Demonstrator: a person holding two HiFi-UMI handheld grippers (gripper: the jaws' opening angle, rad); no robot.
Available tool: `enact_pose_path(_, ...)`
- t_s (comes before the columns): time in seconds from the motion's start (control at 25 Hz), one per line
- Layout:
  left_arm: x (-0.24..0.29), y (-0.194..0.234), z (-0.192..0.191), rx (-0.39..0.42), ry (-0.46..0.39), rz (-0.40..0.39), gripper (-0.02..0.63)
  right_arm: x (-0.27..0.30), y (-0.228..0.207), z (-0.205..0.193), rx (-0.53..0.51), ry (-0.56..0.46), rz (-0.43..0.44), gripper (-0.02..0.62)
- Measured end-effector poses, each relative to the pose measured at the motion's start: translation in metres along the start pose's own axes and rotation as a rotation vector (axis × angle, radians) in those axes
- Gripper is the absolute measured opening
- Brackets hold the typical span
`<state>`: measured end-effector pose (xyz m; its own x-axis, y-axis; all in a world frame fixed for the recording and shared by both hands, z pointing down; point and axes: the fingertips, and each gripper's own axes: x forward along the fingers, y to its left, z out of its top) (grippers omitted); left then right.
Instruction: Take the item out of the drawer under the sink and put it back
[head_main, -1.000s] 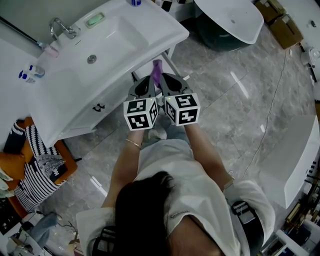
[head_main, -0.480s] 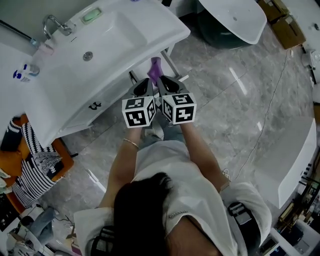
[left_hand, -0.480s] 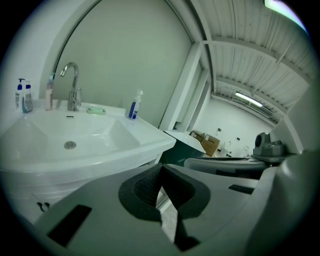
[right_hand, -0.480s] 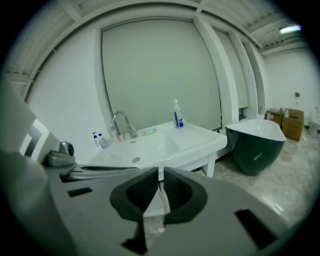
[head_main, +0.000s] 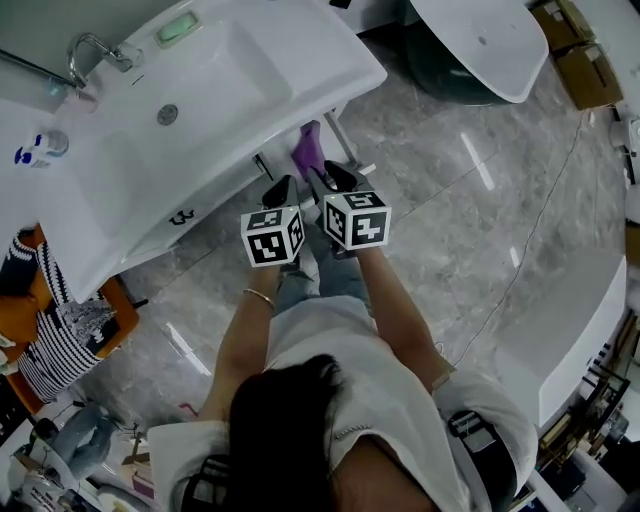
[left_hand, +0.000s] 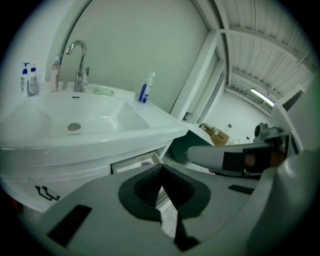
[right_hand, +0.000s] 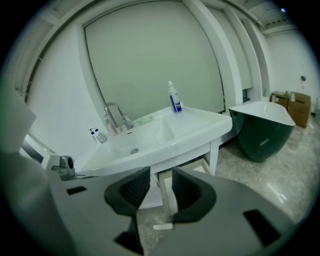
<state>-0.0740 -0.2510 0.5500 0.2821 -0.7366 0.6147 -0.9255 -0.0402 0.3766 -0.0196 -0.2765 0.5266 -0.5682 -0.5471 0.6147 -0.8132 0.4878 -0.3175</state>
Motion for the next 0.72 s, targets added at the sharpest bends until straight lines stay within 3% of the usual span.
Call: enact_pose_path(0.72, 0.103, 0.038, -0.039, -0.149, 0.14, 0.146, 0.003, 0.108, -0.079, -0.042, -0.004, 0.257, 0.05, 0.197)
